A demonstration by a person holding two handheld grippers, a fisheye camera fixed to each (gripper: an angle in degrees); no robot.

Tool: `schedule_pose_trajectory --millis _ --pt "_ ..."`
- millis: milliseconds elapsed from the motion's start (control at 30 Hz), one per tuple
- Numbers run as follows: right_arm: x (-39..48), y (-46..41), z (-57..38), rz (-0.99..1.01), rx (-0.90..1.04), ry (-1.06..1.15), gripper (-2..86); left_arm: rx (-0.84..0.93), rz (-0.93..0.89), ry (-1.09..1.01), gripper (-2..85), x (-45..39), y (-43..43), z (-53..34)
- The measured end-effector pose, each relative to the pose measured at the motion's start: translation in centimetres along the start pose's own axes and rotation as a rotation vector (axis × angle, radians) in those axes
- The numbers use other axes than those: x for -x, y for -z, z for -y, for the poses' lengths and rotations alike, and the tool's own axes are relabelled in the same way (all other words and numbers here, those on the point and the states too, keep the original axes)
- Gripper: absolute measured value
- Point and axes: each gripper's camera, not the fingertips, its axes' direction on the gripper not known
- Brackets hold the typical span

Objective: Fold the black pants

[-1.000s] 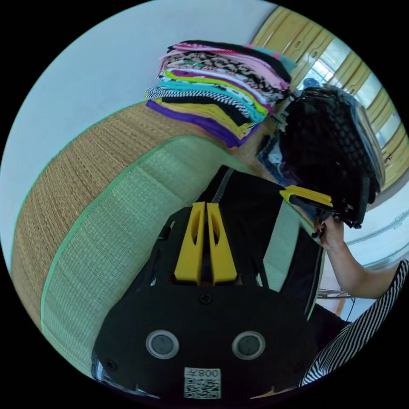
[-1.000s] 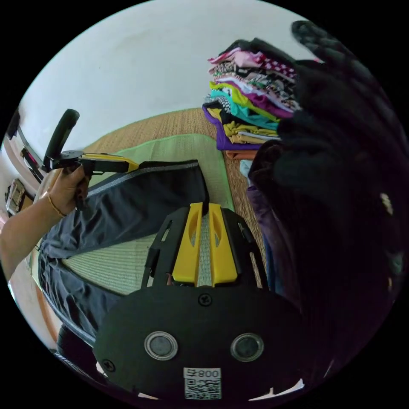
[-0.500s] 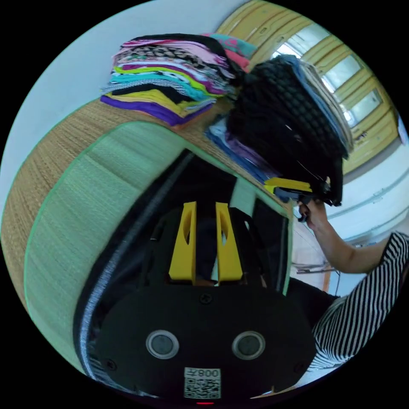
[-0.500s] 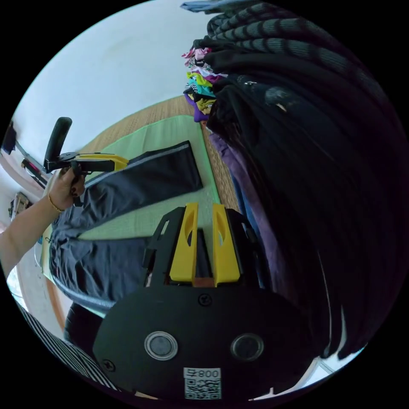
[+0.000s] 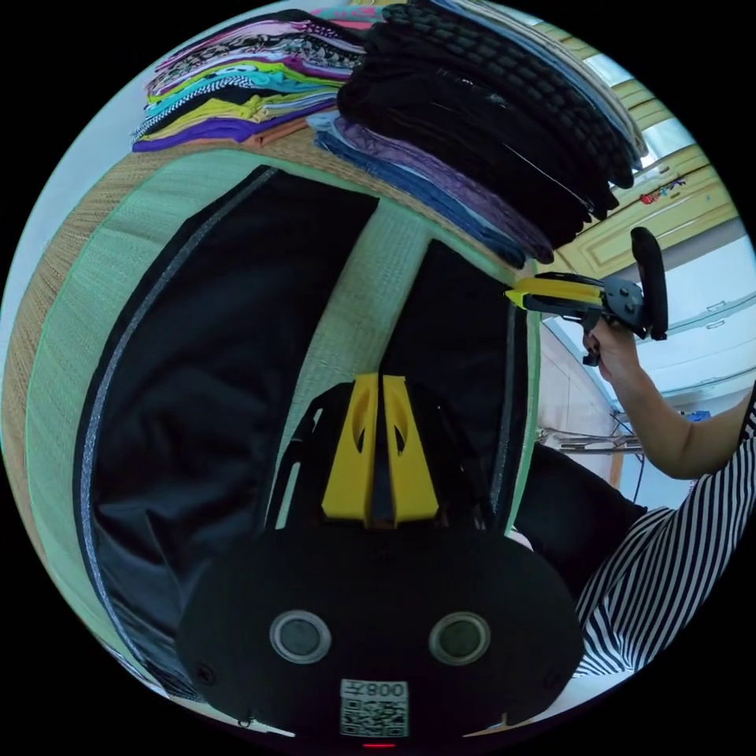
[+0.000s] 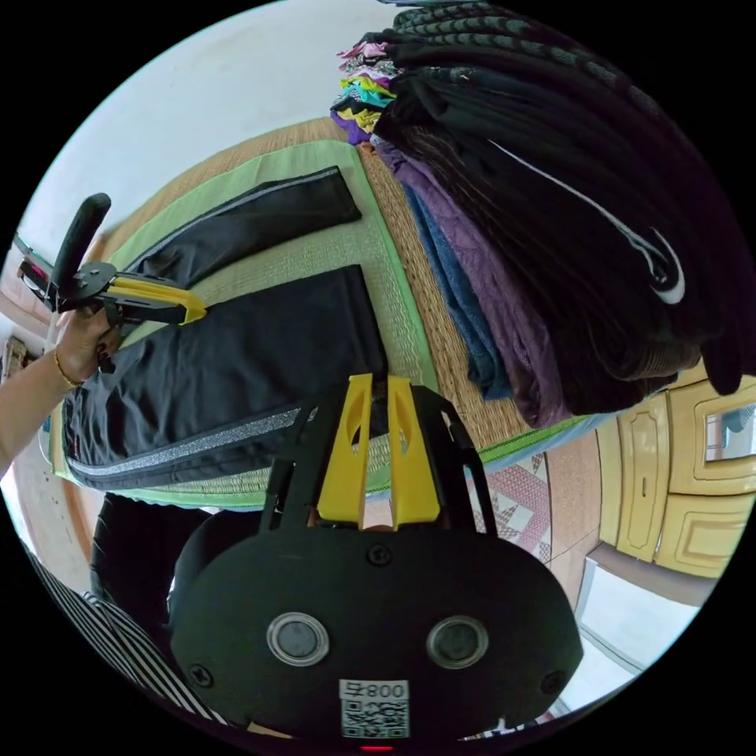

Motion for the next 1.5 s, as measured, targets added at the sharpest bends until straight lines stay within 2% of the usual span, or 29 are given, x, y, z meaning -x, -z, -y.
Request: schedule_pose_trajectory --millis 133,300,433,533,633,800,1000,1033,1067,1167,1200,1333,1500 --pt "-0.3 2.2 0.8 0.012 -0.057 -0.015 3.5 -0.066 -0.003 -0.001 2.1 0.6 1.7 -1.9" --pt "-0.9 -0.3 2.9 0.062 0.019 -0.065 5.3 -0.048 -0.031 0.099 4.6 3.2 1.7 -5.2" --pt "-0.2 1.2 3.5 0.024 -0.025 -0.106 5.1 -0.178 -0.071 0.152 5.5 4.4 5.6 -11.2" --pt "1.3 2.7 4.3 0.092 -0.068 -0.1 3.8 -0.222 -0.058 0.225 5.2 5.4 8.5 -17.7" --pt "6.2 3.9 5.7 0.189 -0.097 0.008 2.4 -0.204 0.007 0.362 4.3 6.7 11.0 -25.8" --pt "21.7 3.6 8.0 0.423 -0.025 0.338 1.3 -0.155 0.117 0.667 2.7 8.4 14.7 -40.0" --pt "38.8 2.6 8.0 0.516 0.1 0.648 1.0 -0.071 0.224 0.928 0.8 9.7 16.6 -53.8" --pt "40.2 2.5 7.9 0.513 0.112 0.672 1.0 -0.05 0.186 0.947 0.7 10.1 16.1 -55.8" --pt "42.9 2.1 7.6 0.504 0.136 0.718 1.0 -0.137 0.179 0.936 0.6 10.1 16.6 -57.7" --pt "48.5 0.2 6.9 0.406 0.234 0.812 0.9 -0.207 0.12 0.944 0.4 10.8 17.6 -61.5" --pt "49.6 0.7 6.8 0.396 0.189 0.828 0.8 -0.214 0.111 0.941 0.4 10.9 17.8 -62.1" --pt "51.9 1.3 8.3 0.406 0.234 0.831 0.6 -0.26 0.012 0.926 0.3 12.0 20.0 -66.2" --pt "55.2 3.0 11.1 0.408 0.29 0.805 0.4 -0.44 0.028 0.875 0.8 13.6 24.9 -71.0"
